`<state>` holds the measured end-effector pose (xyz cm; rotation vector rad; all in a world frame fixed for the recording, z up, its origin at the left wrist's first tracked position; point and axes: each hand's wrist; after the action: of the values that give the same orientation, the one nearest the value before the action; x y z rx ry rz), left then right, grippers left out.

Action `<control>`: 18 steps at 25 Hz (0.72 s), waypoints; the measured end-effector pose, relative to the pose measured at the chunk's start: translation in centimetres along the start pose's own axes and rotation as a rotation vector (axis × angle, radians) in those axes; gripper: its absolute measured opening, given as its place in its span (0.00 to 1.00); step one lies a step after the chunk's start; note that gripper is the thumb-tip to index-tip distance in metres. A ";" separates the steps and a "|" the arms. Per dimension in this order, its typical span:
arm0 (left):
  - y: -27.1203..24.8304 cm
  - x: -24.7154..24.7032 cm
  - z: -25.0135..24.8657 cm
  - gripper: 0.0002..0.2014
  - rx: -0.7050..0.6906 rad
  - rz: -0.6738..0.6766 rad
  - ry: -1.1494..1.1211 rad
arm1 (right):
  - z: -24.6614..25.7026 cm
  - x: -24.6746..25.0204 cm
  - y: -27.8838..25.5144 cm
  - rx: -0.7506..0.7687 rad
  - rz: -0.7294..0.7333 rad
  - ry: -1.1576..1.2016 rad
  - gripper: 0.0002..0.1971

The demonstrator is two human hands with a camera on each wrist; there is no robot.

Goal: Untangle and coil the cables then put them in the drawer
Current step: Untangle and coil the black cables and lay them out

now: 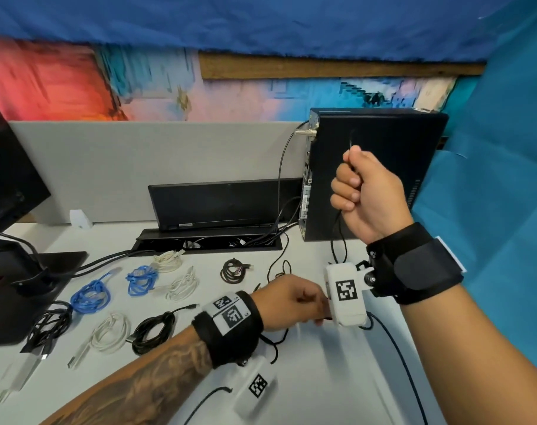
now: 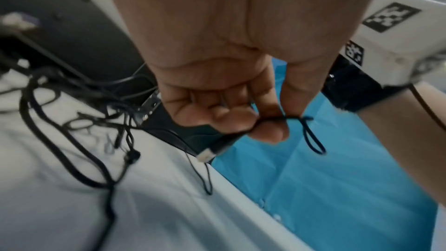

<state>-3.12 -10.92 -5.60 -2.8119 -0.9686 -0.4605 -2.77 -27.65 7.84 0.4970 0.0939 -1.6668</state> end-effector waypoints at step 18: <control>-4.0 4.7 -4.4 0.15 -0.014 -0.391 -0.548 | -4.5 1.5 -6.7 -0.041 0.315 -0.743 0.09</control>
<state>-3.19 -6.02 0.13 -2.8093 -1.6295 0.2991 -8.14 -26.35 1.77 -0.1555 -0.4716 -1.4405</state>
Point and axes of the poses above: each hand's wrist, its own y-axis towards the middle knuckle, its own x-axis out of the back of the hand, z = x × y, and after that the axes turned 9 degrees about -y, right-handed
